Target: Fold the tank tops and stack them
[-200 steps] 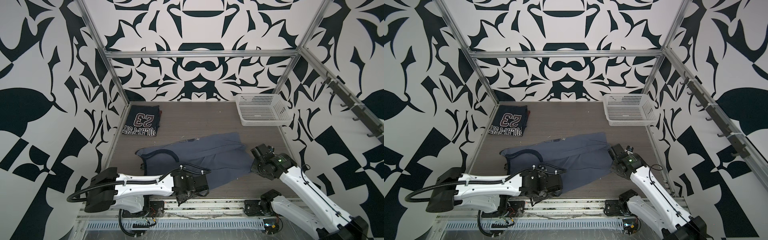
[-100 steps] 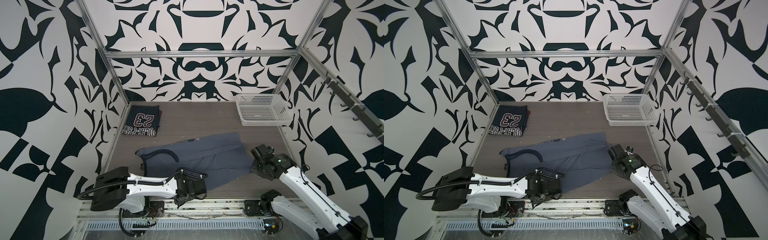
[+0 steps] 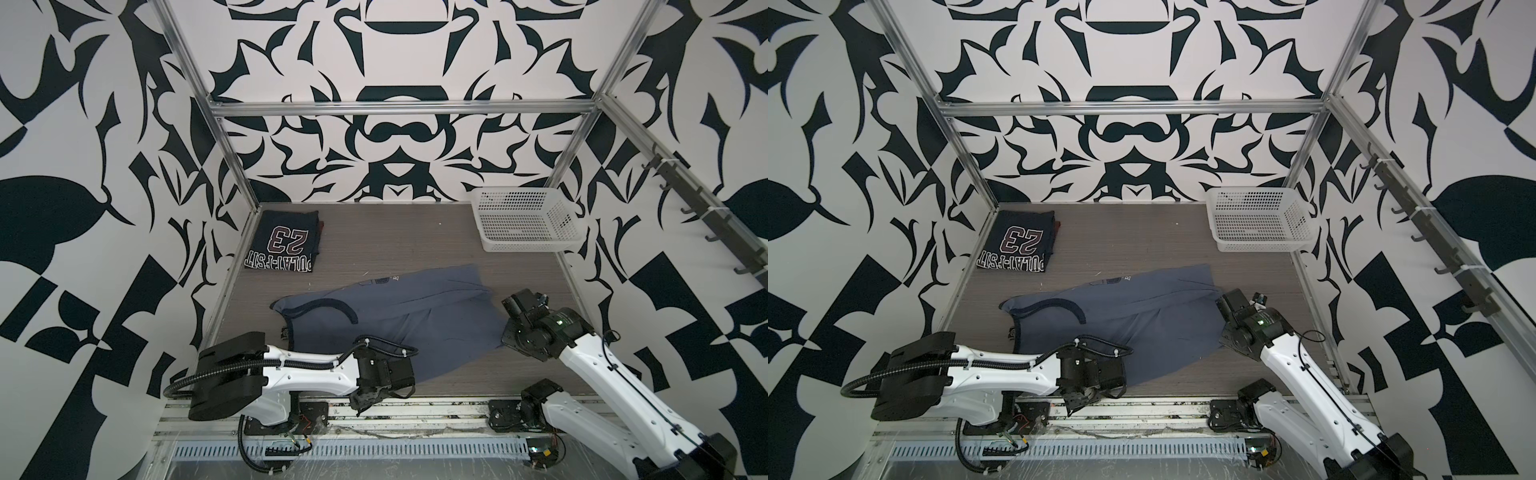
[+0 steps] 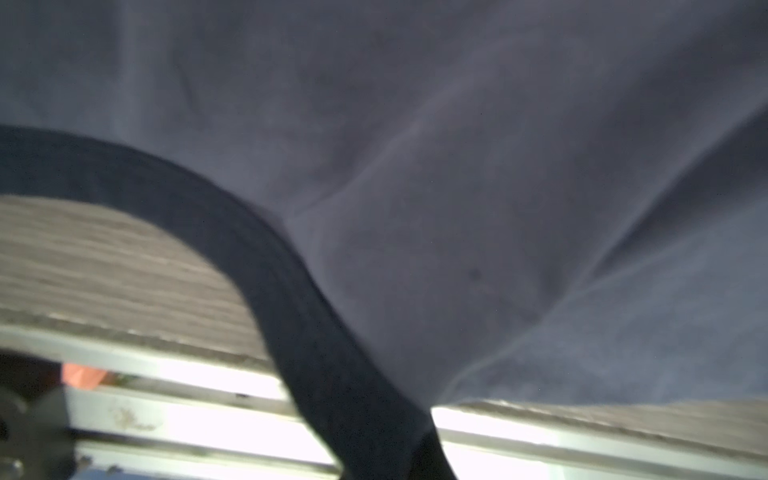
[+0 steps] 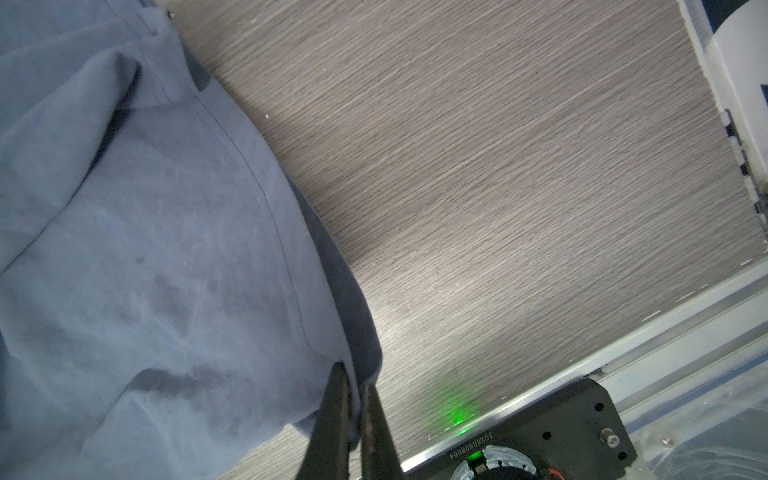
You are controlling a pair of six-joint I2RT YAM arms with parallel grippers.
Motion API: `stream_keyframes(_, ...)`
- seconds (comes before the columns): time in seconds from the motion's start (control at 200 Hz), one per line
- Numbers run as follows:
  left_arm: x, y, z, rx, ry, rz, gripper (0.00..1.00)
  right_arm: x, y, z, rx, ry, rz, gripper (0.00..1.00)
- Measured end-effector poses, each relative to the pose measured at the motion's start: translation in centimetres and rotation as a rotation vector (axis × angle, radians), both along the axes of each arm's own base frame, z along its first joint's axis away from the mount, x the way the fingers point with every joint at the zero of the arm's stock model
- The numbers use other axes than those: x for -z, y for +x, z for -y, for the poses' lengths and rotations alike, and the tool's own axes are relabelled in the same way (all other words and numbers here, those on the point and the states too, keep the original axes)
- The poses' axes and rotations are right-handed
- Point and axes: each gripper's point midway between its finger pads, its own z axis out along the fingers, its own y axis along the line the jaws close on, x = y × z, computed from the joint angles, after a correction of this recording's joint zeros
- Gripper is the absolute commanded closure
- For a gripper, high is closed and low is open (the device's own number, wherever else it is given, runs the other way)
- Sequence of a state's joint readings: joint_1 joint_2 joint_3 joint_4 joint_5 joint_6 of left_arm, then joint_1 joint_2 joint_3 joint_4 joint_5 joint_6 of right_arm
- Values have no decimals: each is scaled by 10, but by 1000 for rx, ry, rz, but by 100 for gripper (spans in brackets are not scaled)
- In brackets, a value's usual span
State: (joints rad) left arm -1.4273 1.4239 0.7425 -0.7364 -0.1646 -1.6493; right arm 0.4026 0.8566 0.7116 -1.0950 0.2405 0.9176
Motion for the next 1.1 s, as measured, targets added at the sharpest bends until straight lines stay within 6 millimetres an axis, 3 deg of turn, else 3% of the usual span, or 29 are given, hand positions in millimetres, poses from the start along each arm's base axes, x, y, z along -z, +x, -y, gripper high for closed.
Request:
stream_keyframes(0.175,-40,9,23,11,-131,52,99,-7,4,-1,-9,-5,12,100)
stream_keyframes(0.36,-71,30,20,-69,-314,87,98,-11,20,-8,-59,-14,-13,100)
stream_keyframes(0.515,-68,62,-1,-184,-332,91,97,-5,43,-15,-100,-1,-58,100)
stream_keyframes(0.67,-62,92,-16,-270,-341,83,96,-2,70,-9,-91,31,-68,100)
stream_keyframes(0.885,-51,116,-25,-317,-338,53,95,-3,114,-9,-99,63,-36,100)
stream_keyframes(1.1,-33,136,-34,-351,-328,22,90,14,150,-15,-116,70,-44,100)
